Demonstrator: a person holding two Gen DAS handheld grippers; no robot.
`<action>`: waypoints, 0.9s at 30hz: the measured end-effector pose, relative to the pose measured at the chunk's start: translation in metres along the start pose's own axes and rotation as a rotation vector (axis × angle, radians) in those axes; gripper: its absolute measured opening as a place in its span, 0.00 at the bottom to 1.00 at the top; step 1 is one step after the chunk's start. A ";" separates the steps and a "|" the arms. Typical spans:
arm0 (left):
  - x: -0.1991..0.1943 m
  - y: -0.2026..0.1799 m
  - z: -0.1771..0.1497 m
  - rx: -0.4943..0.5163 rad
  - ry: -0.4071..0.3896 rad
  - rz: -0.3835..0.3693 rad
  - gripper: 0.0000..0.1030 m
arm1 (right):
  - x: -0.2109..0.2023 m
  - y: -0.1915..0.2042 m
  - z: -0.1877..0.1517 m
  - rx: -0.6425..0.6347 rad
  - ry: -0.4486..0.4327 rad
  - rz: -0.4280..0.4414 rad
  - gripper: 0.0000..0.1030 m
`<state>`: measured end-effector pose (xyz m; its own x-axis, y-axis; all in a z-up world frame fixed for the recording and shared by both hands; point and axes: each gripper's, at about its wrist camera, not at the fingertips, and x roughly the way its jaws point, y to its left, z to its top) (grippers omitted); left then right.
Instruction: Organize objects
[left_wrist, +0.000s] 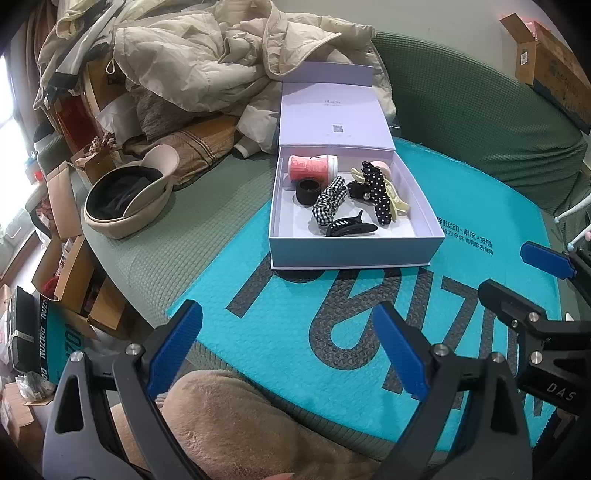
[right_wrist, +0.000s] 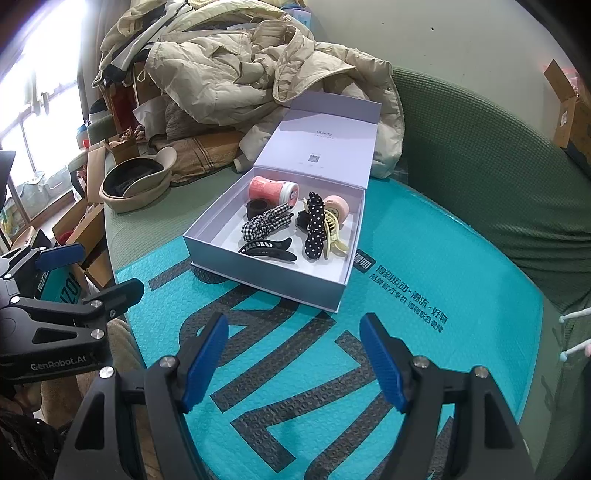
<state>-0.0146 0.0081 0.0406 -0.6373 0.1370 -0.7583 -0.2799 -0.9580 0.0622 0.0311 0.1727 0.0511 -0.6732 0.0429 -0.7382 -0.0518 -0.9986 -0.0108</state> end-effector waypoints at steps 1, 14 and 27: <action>0.000 0.000 0.000 0.001 0.000 -0.001 0.91 | 0.000 0.000 0.000 0.000 0.000 0.000 0.72; -0.003 0.003 0.001 0.004 0.005 -0.008 0.91 | 0.000 0.001 0.000 -0.001 0.001 0.003 0.72; -0.004 0.003 0.001 0.005 0.003 -0.011 0.91 | -0.001 0.001 0.000 -0.003 0.003 0.004 0.72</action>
<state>-0.0134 0.0047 0.0447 -0.6319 0.1472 -0.7609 -0.2908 -0.9551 0.0568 0.0321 0.1716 0.0519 -0.6711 0.0390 -0.7404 -0.0471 -0.9988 -0.0100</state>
